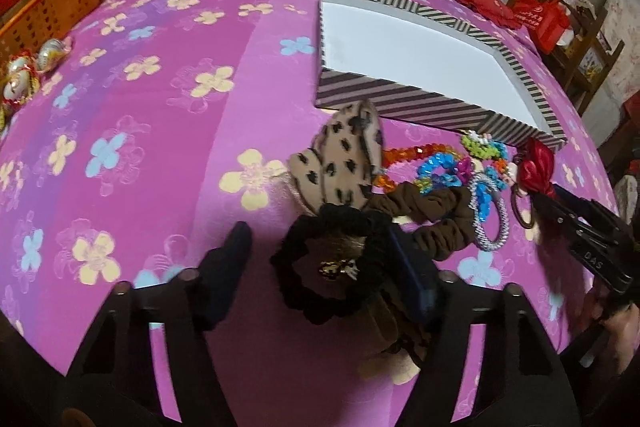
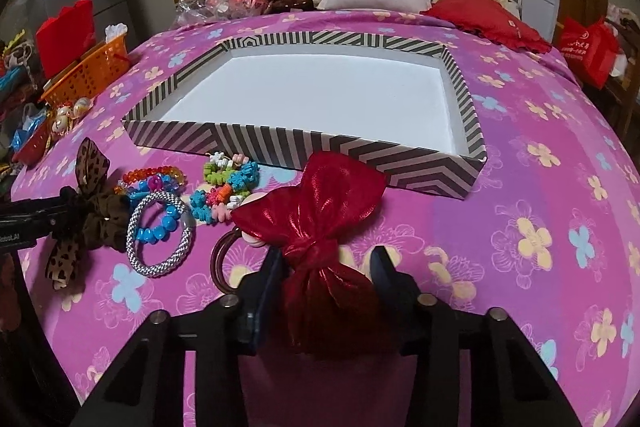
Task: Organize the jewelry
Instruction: 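Close the left tool on the black scrunchie while the right tool grasps the red satin bow, then carry the scrunchie with the left tool into the tray while the right tool carries the bow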
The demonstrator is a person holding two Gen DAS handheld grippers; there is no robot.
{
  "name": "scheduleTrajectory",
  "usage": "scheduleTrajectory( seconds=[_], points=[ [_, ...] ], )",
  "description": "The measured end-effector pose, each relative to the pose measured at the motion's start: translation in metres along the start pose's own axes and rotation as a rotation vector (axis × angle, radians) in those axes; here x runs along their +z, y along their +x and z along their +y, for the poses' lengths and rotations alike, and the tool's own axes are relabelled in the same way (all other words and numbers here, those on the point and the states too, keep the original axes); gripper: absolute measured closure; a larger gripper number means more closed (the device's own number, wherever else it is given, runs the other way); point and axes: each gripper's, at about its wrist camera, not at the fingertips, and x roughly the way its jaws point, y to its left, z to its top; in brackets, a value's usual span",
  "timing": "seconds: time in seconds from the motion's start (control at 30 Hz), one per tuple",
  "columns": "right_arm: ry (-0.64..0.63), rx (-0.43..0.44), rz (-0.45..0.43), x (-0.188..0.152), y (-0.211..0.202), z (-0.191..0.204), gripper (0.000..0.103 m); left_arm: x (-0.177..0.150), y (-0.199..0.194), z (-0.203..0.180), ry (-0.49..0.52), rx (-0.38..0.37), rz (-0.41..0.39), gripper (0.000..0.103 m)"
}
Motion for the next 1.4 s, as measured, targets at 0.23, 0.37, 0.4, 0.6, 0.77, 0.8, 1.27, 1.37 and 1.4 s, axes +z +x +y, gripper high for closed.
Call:
scheduleTrajectory(
  seconds=[0.23,0.37,0.4,0.6,0.77,0.8,1.27,1.37,1.4],
  points=[
    [-0.008,0.007,-0.008,-0.001,-0.005,0.005,0.08,-0.001,-0.008,-0.011,0.031,-0.051,-0.002,0.087],
    [-0.01,0.013,-0.036,0.0,-0.016,0.01,0.082,0.001,-0.018,-0.006,0.02,-0.088,-0.002,0.094],
    [-0.008,0.016,-0.043,0.001,-0.019,0.01,0.082,0.001,-0.022,-0.004,0.019,-0.096,-0.006,0.095],
    [-0.004,0.024,-0.068,0.003,-0.032,0.014,0.082,0.004,-0.044,-0.002,0.028,-0.094,-0.055,0.095],
    [0.002,0.026,-0.08,0.006,-0.039,0.015,0.082,0.006,-0.054,-0.002,0.034,-0.097,-0.079,0.095],
    [0.004,0.027,-0.084,0.006,-0.04,0.015,0.082,0.007,-0.056,-0.002,0.035,-0.101,-0.079,0.095],
    [0.021,0.029,-0.09,0.006,-0.044,0.009,0.082,0.017,-0.067,0.028,-0.072,-0.192,-0.063,0.095],
    [0.025,0.033,-0.092,0.007,-0.045,0.009,0.082,0.02,-0.071,0.031,-0.081,-0.205,-0.064,0.095],
    [0.024,0.034,-0.094,0.007,-0.045,0.009,0.082,0.021,-0.072,0.03,-0.077,-0.202,-0.067,0.095]
  ],
)
